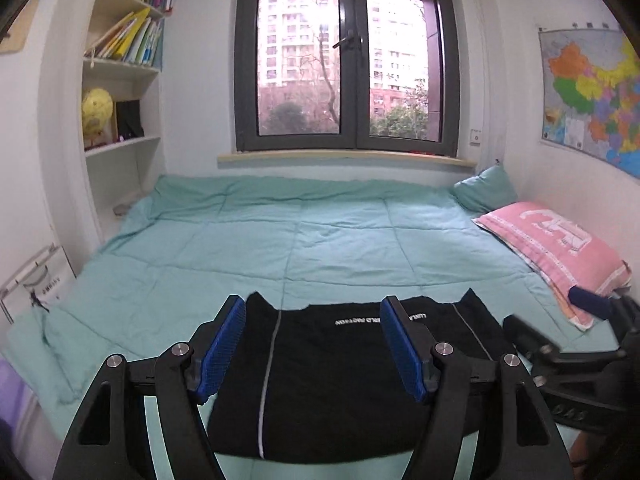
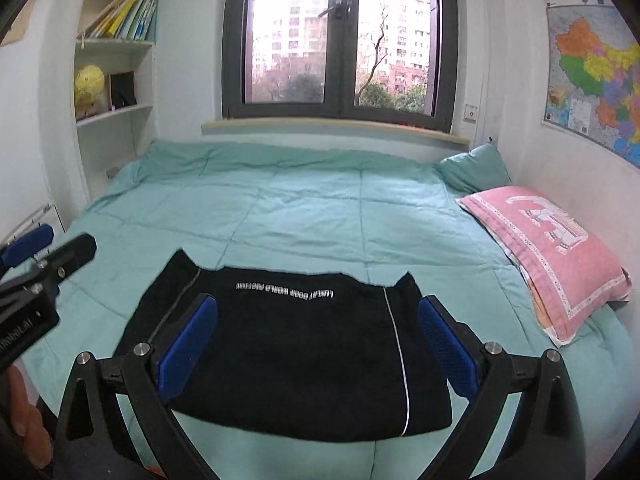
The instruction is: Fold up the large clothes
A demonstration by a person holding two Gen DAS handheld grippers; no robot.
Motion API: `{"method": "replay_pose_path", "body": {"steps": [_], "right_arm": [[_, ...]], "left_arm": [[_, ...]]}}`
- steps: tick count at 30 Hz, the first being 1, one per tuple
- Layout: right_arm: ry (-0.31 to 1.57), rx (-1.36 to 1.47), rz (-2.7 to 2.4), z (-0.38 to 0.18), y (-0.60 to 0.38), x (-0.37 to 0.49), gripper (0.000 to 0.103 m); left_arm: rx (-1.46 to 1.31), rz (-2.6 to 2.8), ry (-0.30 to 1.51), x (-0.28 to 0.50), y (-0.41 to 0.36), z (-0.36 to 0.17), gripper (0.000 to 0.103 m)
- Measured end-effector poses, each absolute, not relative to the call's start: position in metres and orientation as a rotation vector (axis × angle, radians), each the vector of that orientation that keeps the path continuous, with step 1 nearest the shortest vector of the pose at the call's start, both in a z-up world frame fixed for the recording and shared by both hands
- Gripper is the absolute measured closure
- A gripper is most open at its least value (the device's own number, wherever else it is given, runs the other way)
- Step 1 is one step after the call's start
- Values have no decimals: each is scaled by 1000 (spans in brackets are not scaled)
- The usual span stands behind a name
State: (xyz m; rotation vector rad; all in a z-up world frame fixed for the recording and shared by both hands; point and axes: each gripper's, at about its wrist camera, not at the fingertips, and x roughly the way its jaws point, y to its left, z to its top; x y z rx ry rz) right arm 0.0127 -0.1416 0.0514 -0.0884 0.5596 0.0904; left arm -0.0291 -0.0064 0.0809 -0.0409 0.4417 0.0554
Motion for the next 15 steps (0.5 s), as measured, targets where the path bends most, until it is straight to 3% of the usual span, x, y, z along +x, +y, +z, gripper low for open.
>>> {"method": "replay_pose_path", "body": {"steps": [15], "right_arm": [[710,-61,132,-13,-131,40,2]], "left_arm": [[-14,91,557,-10,-12,34,32]]}}
